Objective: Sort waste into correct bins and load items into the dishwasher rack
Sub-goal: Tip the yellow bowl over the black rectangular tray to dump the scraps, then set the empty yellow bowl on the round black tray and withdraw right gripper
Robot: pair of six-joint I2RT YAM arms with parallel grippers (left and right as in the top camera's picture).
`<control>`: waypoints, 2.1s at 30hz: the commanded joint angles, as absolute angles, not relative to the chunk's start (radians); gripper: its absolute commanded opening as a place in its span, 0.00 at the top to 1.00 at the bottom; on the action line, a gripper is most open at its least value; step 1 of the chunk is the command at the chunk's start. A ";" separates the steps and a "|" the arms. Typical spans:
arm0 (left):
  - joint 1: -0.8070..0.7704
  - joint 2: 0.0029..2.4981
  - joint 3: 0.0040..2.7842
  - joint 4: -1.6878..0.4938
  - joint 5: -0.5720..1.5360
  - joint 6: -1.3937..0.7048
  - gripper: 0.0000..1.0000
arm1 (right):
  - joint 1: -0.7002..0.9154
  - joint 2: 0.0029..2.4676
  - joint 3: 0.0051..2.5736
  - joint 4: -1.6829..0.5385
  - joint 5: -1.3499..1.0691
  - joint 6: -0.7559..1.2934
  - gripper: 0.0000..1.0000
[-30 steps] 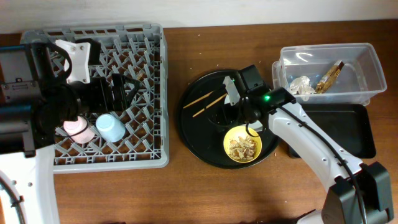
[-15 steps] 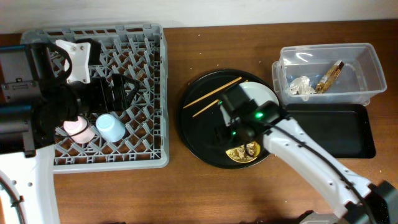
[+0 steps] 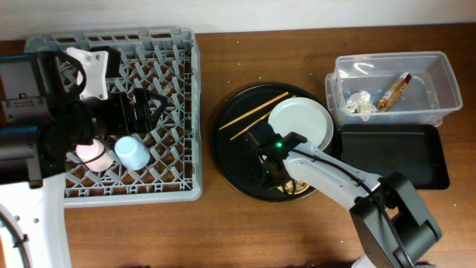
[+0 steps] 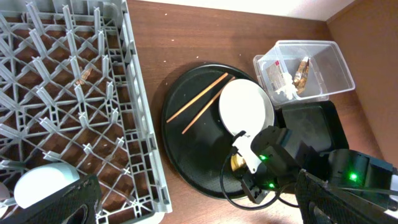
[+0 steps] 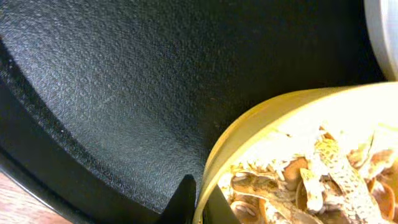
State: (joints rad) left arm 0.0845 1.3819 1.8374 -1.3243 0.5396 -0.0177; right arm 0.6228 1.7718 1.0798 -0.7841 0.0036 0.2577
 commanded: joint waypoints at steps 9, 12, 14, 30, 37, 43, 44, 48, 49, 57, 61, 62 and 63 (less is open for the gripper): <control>0.086 1.373 1.848 -1.322 0.553 0.005 0.01 | 0.155 1.447 1.280 -0.875 -0.312 0.330 0.96; 0.086 1.373 1.848 -1.322 0.553 0.005 0.01 | -0.093 1.474 1.271 -0.847 -0.598 0.169 0.96; 0.086 1.373 1.848 -1.322 0.553 0.005 0.01 | -0.243 1.509 1.240 -0.809 -0.780 0.094 0.96; 0.086 1.373 1.848 -1.322 0.553 0.005 0.01 | -0.736 1.784 1.088 -0.859 -1.523 -0.415 0.96; 0.086 1.373 1.848 -1.322 0.553 0.005 0.01 | -0.734 1.781 1.088 -0.968 -1.381 -0.486 0.96; 0.086 1.373 1.848 -1.322 0.553 0.005 0.01 | -0.743 1.751 1.094 -1.068 -1.470 -0.391 0.96; 0.086 1.373 1.848 -1.322 0.553 0.005 0.01 | -0.748 1.752 1.098 -1.037 -1.367 -0.170 0.96; 0.086 1.373 1.848 -1.322 0.553 0.005 0.01 | -0.746 1.721 1.098 -1.092 -1.429 -0.354 0.96; 0.086 1.373 1.848 -1.322 0.553 0.005 0.01 | -0.746 1.715 1.099 -1.083 -1.417 -0.421 0.96; 0.086 1.373 1.848 -1.322 0.553 0.005 0.01 | -0.630 1.604 1.155 -1.298 -1.353 -0.554 0.96; 0.086 1.373 1.848 -1.322 0.553 0.005 0.01 | -0.170 1.402 1.311 -1.195 -0.666 -0.111 0.96; 0.086 1.373 1.848 -1.322 0.553 0.005 0.01 | -0.040 1.372 1.317 -1.155 -0.499 -0.022 0.96; 0.086 1.373 1.848 -1.322 0.553 0.005 0.01 | 0.112 1.358 1.317 -1.108 -0.374 0.044 0.96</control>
State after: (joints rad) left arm 0.0845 1.3819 1.8374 -1.3247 0.5434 -0.0177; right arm -0.1314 1.4094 1.2961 -1.1576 -0.8169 -0.2089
